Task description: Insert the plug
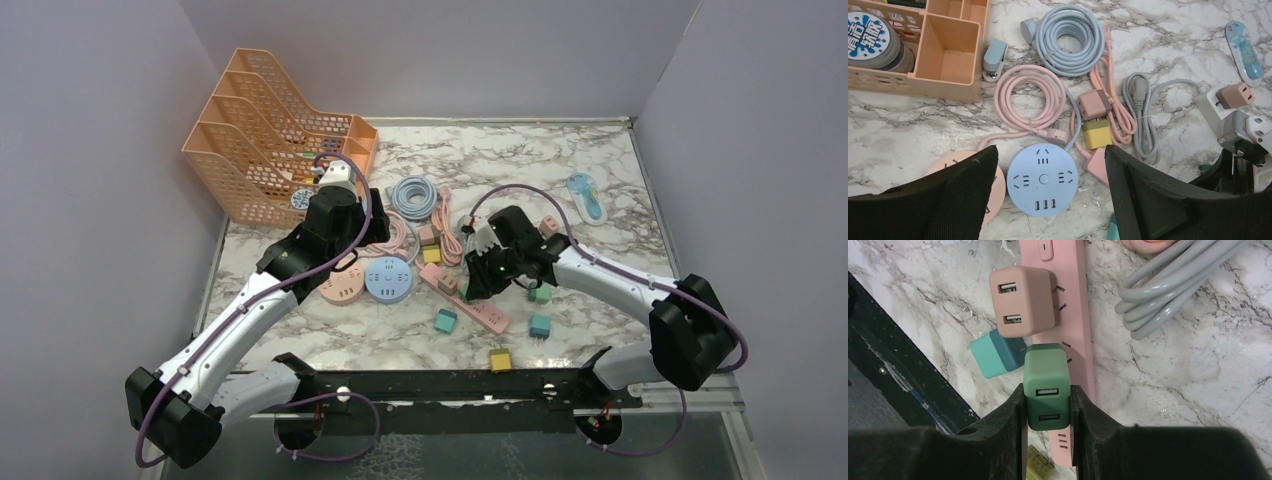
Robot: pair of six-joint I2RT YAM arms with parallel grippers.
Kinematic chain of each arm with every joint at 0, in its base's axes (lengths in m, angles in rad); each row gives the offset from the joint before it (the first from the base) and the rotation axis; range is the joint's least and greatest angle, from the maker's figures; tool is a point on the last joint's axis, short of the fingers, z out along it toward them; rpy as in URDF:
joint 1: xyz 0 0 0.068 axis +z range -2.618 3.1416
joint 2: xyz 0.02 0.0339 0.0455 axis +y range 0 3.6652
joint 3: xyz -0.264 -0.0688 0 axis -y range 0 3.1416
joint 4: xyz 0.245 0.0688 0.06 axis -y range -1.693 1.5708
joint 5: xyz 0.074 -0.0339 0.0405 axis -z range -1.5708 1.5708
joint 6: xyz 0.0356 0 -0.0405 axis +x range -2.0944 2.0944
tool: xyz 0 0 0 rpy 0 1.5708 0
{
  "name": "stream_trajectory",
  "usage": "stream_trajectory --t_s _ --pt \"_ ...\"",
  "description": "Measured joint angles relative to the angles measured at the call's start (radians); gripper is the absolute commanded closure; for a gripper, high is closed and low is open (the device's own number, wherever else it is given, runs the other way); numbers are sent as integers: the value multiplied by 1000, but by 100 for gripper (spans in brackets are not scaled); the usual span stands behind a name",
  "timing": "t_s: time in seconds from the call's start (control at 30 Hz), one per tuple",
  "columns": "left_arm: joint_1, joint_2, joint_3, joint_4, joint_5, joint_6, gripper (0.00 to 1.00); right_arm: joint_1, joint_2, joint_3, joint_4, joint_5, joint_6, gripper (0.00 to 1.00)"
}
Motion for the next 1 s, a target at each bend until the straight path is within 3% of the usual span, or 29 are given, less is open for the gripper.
stream_trajectory --t_s 1.0 --pt "0 5 35 4 -55 47 20 184 150 179 -139 274 -76 99"
